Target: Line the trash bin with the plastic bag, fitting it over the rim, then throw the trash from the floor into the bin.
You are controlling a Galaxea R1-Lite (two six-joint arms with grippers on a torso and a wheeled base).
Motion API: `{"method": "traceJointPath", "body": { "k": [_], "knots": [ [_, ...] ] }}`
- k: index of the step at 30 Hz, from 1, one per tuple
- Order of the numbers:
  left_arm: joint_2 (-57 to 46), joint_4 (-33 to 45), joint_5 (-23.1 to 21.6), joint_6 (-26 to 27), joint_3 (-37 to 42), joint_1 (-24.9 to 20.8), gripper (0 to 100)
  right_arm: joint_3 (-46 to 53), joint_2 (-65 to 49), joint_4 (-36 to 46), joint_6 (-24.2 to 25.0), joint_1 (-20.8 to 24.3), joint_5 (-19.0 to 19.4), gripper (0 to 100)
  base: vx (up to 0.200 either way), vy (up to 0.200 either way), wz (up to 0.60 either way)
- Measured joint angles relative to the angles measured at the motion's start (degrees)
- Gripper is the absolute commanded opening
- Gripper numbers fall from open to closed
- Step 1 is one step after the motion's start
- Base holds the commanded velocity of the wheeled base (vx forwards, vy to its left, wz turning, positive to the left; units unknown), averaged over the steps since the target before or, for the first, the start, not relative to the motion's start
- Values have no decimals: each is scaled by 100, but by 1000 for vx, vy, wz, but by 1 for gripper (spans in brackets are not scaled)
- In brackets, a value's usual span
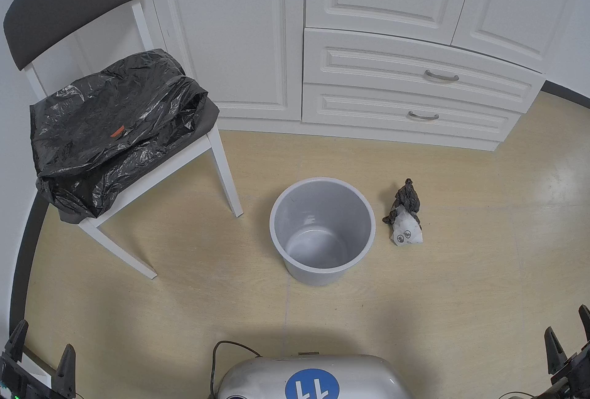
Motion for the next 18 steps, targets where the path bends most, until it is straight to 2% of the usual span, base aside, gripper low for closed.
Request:
{"method": "traceJointPath", "body": {
  "k": [18],
  "knots": [
    [0, 2, 15, -16, 0, 0, 100, 0, 0, 0, -2, 0, 2, 100, 0, 0, 0]
  ]
}}
